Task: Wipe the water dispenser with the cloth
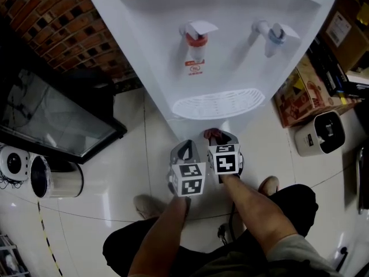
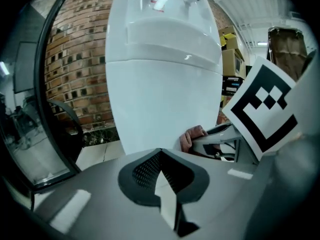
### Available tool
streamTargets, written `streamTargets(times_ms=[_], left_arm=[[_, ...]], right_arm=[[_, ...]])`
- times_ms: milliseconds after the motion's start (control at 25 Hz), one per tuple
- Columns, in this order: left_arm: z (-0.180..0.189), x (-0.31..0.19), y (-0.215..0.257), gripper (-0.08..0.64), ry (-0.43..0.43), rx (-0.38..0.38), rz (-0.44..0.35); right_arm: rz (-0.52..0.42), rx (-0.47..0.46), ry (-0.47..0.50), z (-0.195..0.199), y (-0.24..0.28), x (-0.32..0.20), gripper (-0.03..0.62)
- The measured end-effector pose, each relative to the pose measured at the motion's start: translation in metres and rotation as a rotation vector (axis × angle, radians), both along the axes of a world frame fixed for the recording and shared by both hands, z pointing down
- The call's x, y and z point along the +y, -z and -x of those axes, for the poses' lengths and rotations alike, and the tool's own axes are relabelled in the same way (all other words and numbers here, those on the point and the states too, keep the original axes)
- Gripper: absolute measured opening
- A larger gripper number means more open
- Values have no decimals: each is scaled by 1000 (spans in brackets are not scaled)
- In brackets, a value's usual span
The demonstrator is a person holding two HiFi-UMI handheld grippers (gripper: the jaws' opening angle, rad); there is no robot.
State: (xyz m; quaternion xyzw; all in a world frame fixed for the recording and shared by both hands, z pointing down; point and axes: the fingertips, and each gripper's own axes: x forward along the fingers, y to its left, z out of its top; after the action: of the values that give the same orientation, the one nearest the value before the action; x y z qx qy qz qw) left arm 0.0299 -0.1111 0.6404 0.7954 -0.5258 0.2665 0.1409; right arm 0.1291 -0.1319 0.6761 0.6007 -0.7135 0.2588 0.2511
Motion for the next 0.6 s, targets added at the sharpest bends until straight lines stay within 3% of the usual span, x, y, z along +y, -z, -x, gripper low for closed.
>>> streamTargets(times_ms=[360, 600], left_arm=[[-22, -8, -1, 0, -8, 9, 1], [-48, -16, -3, 0, -22, 38, 9]], right_arm=[[-4, 0, -55, -33, 4, 2, 71], [-2, 13, -140, -81, 2, 5, 71]])
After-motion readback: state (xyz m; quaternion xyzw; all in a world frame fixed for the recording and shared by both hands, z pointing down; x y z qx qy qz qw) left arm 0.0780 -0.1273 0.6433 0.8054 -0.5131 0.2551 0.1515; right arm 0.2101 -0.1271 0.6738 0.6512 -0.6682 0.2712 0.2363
